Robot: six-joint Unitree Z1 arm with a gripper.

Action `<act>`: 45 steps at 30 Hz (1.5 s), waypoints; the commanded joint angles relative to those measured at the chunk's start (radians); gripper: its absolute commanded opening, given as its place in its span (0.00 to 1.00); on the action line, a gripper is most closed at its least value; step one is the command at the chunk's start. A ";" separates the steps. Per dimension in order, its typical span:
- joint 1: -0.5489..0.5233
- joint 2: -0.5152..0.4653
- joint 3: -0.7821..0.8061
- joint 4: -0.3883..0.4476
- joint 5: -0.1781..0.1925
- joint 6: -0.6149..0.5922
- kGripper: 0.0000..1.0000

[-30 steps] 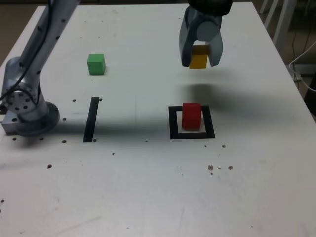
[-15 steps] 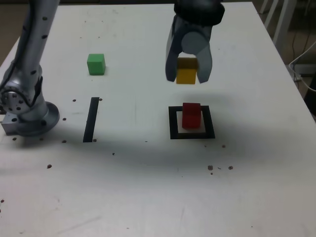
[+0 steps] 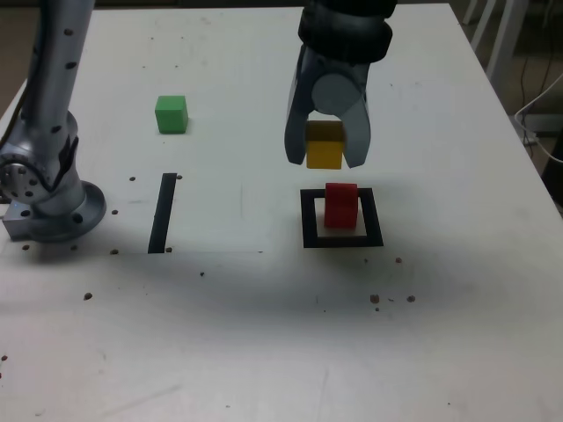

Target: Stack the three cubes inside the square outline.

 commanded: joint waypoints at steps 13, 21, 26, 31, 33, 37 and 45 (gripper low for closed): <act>-0.003 0.046 0.027 -0.070 -0.028 -0.002 0.31; -0.003 0.064 0.030 -0.081 -0.034 -0.001 0.31; -0.003 0.076 0.032 -0.090 -0.036 0.000 0.31; -0.001 0.081 0.036 -0.098 -0.036 0.000 0.31; 0.000 0.082 0.037 -0.101 -0.037 0.001 0.31; 0.001 0.083 0.041 -0.108 -0.039 0.003 0.31; 0.002 0.084 0.049 -0.124 -0.043 0.006 0.31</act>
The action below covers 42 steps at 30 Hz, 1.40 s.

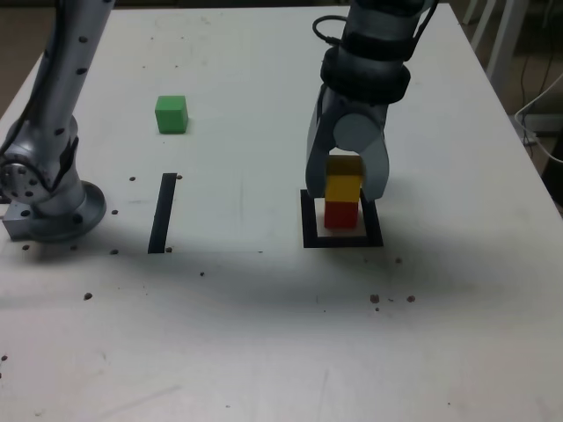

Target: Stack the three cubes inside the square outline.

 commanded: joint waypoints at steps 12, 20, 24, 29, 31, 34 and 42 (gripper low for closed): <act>0.006 0.005 0.016 -0.012 -0.002 0.002 0.31; 0.007 0.005 0.022 -0.026 -0.003 0.014 0.63; 0.008 0.005 0.031 -0.035 -0.005 0.020 0.91; 0.012 0.003 0.042 -0.038 -0.006 0.020 0.94; 0.014 0.002 0.048 -0.039 -0.006 0.020 0.94; 0.016 -0.007 0.059 -0.045 -0.004 0.020 0.94; 0.023 -0.120 0.112 -0.043 0.058 -0.009 0.99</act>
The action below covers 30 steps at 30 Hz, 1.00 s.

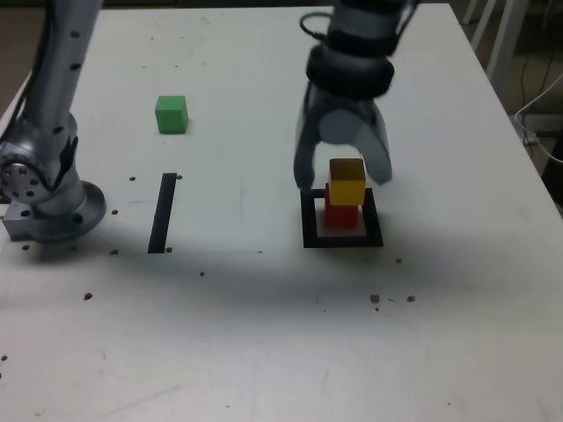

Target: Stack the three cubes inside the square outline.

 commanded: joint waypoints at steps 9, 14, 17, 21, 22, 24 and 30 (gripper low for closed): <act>0.063 -0.165 0.141 0.012 0.059 -0.021 0.99; 0.129 -0.228 0.240 -0.008 0.076 0.015 0.99; 0.171 -0.259 0.292 -0.027 0.083 0.059 0.99; 0.232 -0.284 0.363 -0.068 0.085 0.119 0.99; 0.255 -0.288 0.387 -0.084 0.085 0.139 0.99; 0.291 -0.292 0.425 -0.112 0.087 0.171 0.99; 0.405 -0.297 0.527 -0.188 0.121 0.255 0.99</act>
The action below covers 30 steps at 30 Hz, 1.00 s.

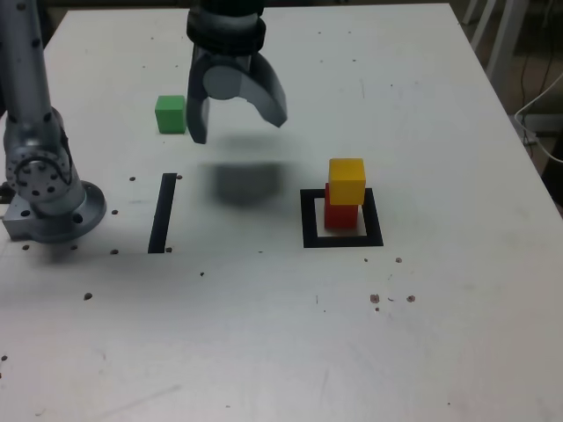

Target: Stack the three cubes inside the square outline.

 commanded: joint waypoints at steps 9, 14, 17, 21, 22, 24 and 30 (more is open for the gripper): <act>0.160 -0.034 0.108 -0.047 0.114 0.041 0.99; 0.225 -0.045 0.149 -0.073 0.140 0.054 0.99; 0.254 -0.053 0.164 -0.078 0.156 0.056 0.99; 0.284 -0.056 0.180 -0.086 0.173 0.057 0.99; 0.291 -0.056 0.183 -0.088 0.177 0.057 0.99; 0.303 -0.053 0.188 -0.093 0.184 0.058 0.99; 0.351 -0.015 0.198 -0.129 0.199 0.079 0.98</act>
